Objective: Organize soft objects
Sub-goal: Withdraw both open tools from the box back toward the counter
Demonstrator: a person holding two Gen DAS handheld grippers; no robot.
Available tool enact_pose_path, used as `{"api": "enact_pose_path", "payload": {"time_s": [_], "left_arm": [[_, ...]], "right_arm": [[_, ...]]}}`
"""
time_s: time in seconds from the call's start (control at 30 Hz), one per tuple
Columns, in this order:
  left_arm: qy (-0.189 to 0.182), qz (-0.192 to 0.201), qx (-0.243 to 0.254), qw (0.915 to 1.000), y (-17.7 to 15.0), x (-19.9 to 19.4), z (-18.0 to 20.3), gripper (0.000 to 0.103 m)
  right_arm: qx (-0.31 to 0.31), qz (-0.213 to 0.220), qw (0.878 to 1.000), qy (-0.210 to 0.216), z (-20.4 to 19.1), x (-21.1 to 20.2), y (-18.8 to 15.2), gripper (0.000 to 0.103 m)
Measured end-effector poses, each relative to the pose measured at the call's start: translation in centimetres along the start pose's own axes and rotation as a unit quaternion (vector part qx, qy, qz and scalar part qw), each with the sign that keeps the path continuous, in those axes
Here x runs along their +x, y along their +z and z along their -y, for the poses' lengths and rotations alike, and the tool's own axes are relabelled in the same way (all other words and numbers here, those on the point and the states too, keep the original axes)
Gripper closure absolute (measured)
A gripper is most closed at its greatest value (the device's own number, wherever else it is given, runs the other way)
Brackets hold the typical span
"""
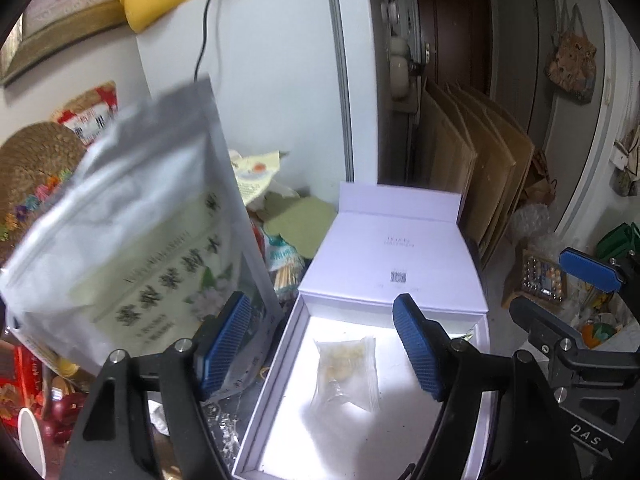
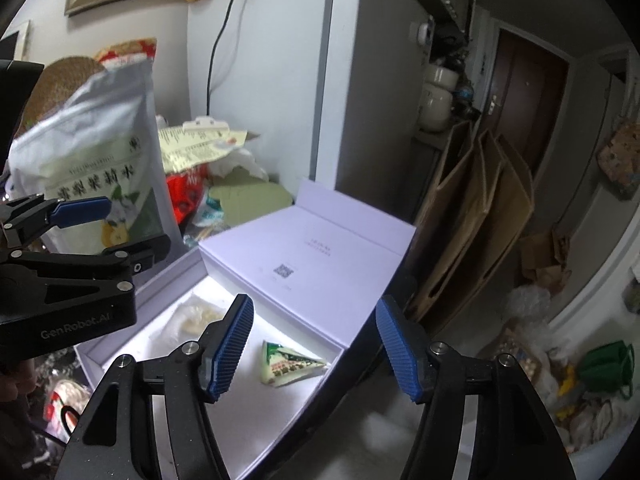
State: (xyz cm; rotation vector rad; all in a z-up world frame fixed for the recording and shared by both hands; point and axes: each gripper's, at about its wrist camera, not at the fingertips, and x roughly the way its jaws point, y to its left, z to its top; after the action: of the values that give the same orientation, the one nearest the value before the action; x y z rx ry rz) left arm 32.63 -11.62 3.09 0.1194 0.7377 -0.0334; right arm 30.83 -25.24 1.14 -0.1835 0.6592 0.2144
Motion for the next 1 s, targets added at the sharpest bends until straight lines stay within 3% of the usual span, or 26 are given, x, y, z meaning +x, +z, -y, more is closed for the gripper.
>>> {"api": "enact_pose_path", "payload": {"time_s": [0.5,0.6,1.0], "left_arm": [[0.009,0.073,0.0,0.9973,-0.1,-10.7,-0.7,0.029],[0.011,0.085,0.003,0.9963,-0.8,-12.6,-0.8,0.029],[0.026,0.08,-0.01,0.9964,-6.1,-17.7,-2.2,0.029]], "right_arm": [[0.0,0.08,0.997,-0.011,-0.7,-9.1,0.9,0.038],[-0.002,0.097,0.995,-0.01,-1.2,-11.0,0.7,0.034],[-0.026,0.145,0.989,0.025,-4.1,-17.4,-2.3,0.029]]}}
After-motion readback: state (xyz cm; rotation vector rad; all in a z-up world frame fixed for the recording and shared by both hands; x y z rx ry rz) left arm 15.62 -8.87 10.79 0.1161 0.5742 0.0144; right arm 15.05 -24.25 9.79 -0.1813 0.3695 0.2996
